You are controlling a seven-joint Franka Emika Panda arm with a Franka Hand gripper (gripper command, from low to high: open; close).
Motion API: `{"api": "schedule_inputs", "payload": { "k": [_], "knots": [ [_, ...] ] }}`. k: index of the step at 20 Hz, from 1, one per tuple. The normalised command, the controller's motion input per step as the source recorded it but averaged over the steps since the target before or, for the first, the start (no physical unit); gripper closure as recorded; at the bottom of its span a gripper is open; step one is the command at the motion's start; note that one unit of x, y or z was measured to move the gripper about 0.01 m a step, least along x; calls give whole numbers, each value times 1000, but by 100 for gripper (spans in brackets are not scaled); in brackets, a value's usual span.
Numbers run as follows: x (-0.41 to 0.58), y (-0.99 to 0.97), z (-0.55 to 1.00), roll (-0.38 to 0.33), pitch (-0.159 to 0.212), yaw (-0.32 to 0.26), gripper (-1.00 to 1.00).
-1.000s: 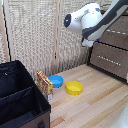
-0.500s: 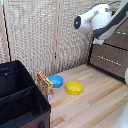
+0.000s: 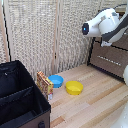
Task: Locate and clasp the grip of the topmost drawer. Steadily and circumspectly yank the drawer open. Discover and seize the nutrition bar using your clamp. Deposit the nutrition bar in the accessible drawer. Unclench the nutrition bar.
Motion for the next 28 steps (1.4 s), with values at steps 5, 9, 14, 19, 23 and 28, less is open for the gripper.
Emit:
{"api": "schedule_inputs", "payload": {
  "k": [5, 9, 14, 19, 23, 28],
  "knots": [
    [0, -190, 0, 35, 0, 0, 100],
    [69, -317, 0, 130, 17, -16, 100],
    [143, -280, 2, 90, 18, 4, 100],
    [168, 0, 51, 15, 0, 16, 100],
    [104, 348, 96, 14, 0, 65, 100],
    [96, 874, 11, 18, 0, 22, 100]
  ]
}}
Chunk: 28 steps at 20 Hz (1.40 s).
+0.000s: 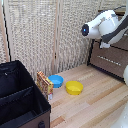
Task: Locate and clasp the grip of the topmost drawer. Steadily and circumspectly yank the drawer open. Discover and seize the nutrition bar using your clamp. Deposit the nutrition bar in the accessible drawer. Unclench the nutrition bar.
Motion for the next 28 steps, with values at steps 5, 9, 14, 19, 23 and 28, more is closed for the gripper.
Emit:
{"api": "schedule_inputs", "payload": {
  "k": [5, 9, 14, 19, 23, 28],
  "knots": [
    [115, 985, 0, 3, 0, 14, 100],
    [110, 979, 0, 1, 0, 14, 100],
    [137, 469, 0, -13, 0, 16, -100],
    [155, 79, -20, 8, 5, 3, -100],
    [149, 302, 138, 8, 23, 17, -100],
    [134, 629, 298, -4, 3, 0, -100]
  ]
}}
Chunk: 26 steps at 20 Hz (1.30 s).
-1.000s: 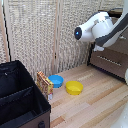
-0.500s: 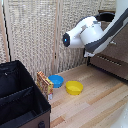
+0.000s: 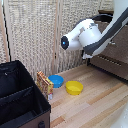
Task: Locate and clasp the grip of the topmost drawer. Steadily and circumspectly yank the drawer open. Discover and seize the nutrition bar using your clamp. Deposit the nutrition bar in the accessible drawer. Unclench the nutrition bar.
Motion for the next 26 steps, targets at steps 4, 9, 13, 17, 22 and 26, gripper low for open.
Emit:
{"api": "schedule_inputs", "payload": {
  "k": [4, 9, 13, 17, 22, 26],
  "knots": [
    [103, 884, 291, -9, 0, -1, -100],
    [127, 677, 404, 85, 1, -62, -100],
    [231, 470, 348, 239, 18, -115, -100],
    [231, 402, 306, 251, 5, -151, -100],
    [93, 203, 214, 277, 3, -231, -100],
    [0, 94, 221, 267, 0, -282, -100]
  ]
}}
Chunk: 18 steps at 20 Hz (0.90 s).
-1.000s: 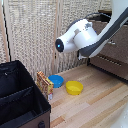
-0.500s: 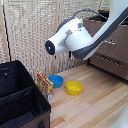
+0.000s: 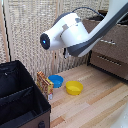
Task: Locate and clasp the grip of the topmost drawer. Steadily and circumspectly yank the drawer open. Discover and seize the nutrition bar using your clamp. Deposit the nutrition bar in the accessible drawer. Unclench the nutrition bar.
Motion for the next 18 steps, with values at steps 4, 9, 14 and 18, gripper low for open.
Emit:
{"api": "schedule_inputs", "payload": {
  "k": [4, 9, 14, 18],
  "knots": [
    [0, 94, 214, 272, 0, -283, -100],
    [0, 94, 203, 279, 0, -281, -100],
    [73, 140, 82, 324, 24, -246, -100],
    [181, 197, 0, 365, 51, -202, -100]
  ]
}}
